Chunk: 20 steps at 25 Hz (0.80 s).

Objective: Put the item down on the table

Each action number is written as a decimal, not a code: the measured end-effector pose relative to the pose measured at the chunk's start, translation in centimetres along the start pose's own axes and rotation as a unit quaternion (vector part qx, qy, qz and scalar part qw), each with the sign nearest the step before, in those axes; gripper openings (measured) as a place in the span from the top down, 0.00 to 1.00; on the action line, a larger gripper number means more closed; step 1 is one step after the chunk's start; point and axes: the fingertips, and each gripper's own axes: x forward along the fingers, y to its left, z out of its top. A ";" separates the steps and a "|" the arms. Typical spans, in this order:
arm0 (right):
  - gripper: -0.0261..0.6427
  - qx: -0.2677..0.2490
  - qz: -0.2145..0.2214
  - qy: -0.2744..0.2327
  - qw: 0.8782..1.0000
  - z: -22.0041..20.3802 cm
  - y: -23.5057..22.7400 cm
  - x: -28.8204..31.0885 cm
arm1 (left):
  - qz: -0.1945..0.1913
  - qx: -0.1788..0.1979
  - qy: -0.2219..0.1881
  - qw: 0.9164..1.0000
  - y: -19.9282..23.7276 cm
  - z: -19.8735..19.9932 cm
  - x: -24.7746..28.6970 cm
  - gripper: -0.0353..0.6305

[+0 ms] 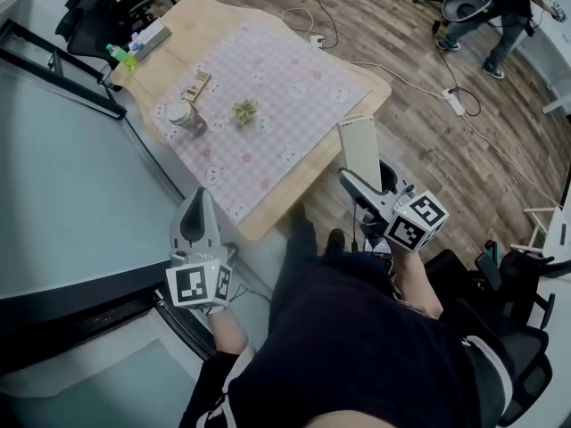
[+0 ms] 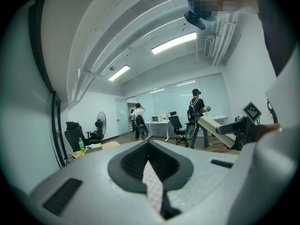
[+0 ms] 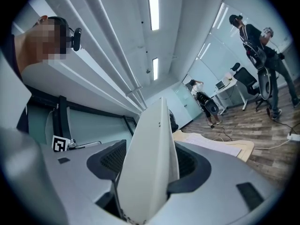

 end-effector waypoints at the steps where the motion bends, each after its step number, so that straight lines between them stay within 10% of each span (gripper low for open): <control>1: 0.52 -0.004 -0.005 -0.003 1.000 0.4 -0.2 0.4 | -0.005 -0.001 -0.002 1.000 0.4 -0.1 0.7 0.95; 20: 0.52 -0.056 -0.006 0.014 0.998 3.3 -0.8 12.1 | -0.040 -0.033 -0.028 0.998 8.8 0.6 12.2 0.95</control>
